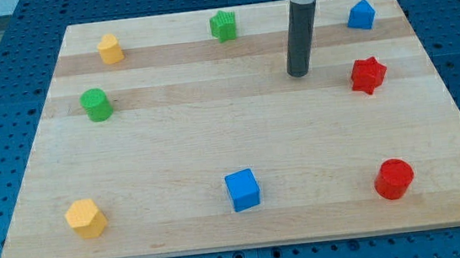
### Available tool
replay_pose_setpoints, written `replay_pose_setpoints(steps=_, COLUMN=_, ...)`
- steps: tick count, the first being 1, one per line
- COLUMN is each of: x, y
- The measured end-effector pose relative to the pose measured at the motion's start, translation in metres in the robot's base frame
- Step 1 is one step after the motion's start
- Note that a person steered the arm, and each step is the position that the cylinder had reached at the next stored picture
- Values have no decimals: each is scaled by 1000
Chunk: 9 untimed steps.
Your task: Move the green circle into the yellow hexagon
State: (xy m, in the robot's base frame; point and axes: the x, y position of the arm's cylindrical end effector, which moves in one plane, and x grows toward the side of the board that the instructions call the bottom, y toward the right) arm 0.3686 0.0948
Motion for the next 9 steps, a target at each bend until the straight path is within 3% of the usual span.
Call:
replay_pose_setpoints(steps=5, x=-7, y=-184)
replay_pose_setpoints(steps=6, x=-7, y=-189)
replay_pose_setpoints(steps=8, x=-146, y=-215)
replay_pose_setpoints(steps=9, x=-177, y=-254)
